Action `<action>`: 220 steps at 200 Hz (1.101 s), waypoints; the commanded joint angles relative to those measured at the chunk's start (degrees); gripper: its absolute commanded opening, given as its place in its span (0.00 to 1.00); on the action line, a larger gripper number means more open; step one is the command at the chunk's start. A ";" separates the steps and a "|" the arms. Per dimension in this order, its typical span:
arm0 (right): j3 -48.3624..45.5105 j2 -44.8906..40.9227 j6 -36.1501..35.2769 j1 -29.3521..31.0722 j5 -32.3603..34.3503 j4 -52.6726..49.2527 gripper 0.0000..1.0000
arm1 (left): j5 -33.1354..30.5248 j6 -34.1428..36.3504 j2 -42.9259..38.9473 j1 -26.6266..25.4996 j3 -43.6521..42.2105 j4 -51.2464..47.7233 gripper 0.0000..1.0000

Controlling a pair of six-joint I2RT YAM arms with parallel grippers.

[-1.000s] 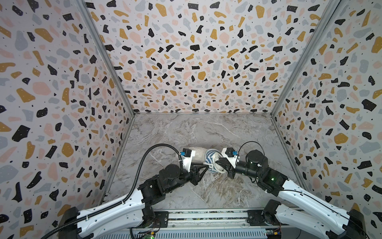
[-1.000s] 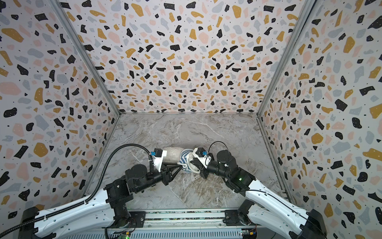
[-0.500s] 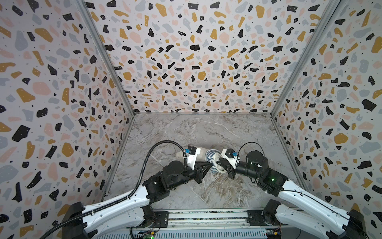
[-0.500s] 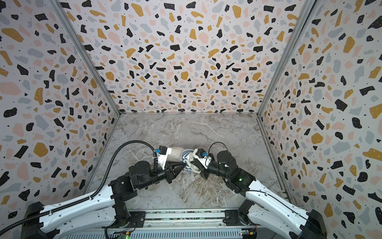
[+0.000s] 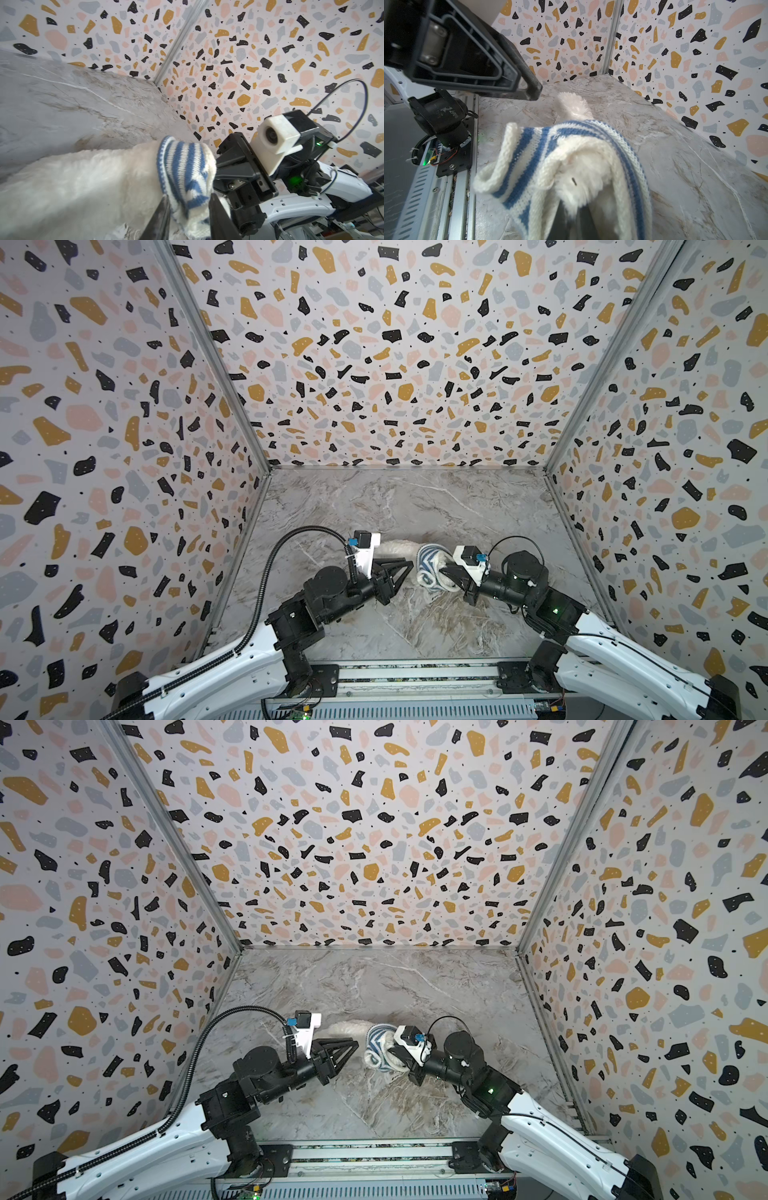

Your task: Dress the teddy bear

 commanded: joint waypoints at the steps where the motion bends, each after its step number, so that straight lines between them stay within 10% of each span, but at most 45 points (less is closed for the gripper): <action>1: 0.16 -1.60 -0.48 -0.21 -1.87 4.56 0.00 | -0.84 -1.92 0.02 0.25 -1.15 -0.61 0.29; 149: 0.33 -1.01 -1.18 -0.13 -3.64 4.70 0.00 | 7.69 -3.74 7.31 0.24 -1.01 9.51 0.38; 220: 0.53 -1.88 -1.62 -0.13 -2.84 4.05 0.00 | 5.34 -3.22 6.38 0.23 -0.33 6.83 0.04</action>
